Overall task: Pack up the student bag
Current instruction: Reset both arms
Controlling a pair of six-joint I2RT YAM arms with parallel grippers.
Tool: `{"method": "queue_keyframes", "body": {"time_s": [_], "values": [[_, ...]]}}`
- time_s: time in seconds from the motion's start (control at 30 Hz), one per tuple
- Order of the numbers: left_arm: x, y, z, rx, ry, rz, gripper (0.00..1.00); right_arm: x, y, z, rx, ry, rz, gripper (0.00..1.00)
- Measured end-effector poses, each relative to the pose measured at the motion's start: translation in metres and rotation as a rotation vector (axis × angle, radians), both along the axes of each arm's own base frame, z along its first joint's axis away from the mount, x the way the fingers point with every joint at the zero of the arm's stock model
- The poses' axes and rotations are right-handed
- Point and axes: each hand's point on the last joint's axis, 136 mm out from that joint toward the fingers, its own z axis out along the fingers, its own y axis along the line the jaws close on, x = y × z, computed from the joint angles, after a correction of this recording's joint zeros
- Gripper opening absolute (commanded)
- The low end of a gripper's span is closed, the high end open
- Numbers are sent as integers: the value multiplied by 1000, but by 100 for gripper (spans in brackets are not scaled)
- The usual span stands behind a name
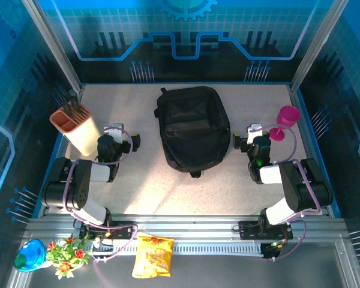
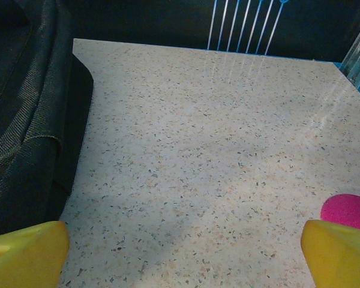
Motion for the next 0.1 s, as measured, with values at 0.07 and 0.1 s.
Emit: {"method": "queue_keyframes", "body": {"time_s": [0.07,0.1], "values": [[0,0,-1,0,3,0,99,0,0,0,0,0,0,100],[0,0,-1,0,3,0,99,0,0,0,0,0,0,100]]}}
